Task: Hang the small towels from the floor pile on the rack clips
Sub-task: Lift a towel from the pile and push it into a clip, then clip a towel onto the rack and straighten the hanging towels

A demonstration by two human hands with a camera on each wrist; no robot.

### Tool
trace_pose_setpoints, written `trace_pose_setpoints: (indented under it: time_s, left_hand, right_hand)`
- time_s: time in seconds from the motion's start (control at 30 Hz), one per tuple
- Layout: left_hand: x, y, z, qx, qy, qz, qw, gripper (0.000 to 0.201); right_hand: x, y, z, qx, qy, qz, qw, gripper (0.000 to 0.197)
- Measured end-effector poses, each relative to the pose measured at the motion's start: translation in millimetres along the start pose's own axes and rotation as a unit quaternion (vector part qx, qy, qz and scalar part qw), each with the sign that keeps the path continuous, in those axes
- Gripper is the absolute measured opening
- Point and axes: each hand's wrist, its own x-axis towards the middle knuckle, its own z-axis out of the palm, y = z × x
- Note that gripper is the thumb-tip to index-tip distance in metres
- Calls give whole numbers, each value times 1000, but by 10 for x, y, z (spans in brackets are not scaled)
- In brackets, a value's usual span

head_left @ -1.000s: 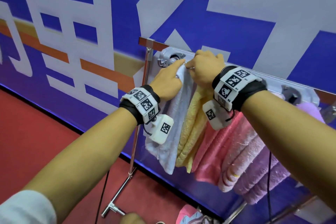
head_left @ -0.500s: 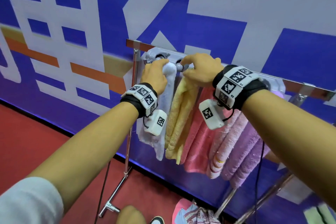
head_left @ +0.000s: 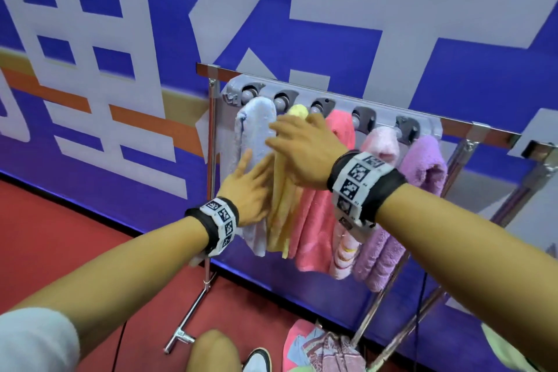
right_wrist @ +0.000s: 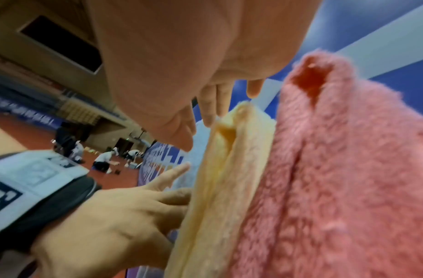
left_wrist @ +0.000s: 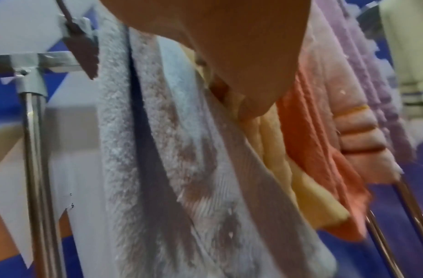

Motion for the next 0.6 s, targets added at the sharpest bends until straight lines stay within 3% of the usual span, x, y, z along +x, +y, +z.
trace_pose_setpoints:
  time_s: [0.03,0.1,0.23,0.3,0.43,0.5,0.6]
  left_hand:
    - [-34,32,41,-5,-13,32,999,53]
    - [-87,78,107,-7,-51,42,998,60]
    - [-212,1,286,92,-244,-20,965,82]
    - [-281,-30,315,96,-271,-39,957,86]
    - [-339,45,205,19,-210,-42,977,84]
    - [-305,70,67,-33,-163,-62,984,62]
    - [-232,62,-226,-128,-27,-95,987,27]
  right_hand:
    - [-8,-67,61,-14,-22,-19,999,45]
    - [-31,-134,152,-23,-49,-11,998,42]
    - [-109,-123,217,-44,-70,26,996,41]
    - [-151,-124,199,-43,-58,25,997,41]
    - [-215,-157,149,-36,-51,9,998,43]
    - [-244,-172,119,-22,-48,6,999,43]
    - [-302,-180,52,2,-39,6,999,45]
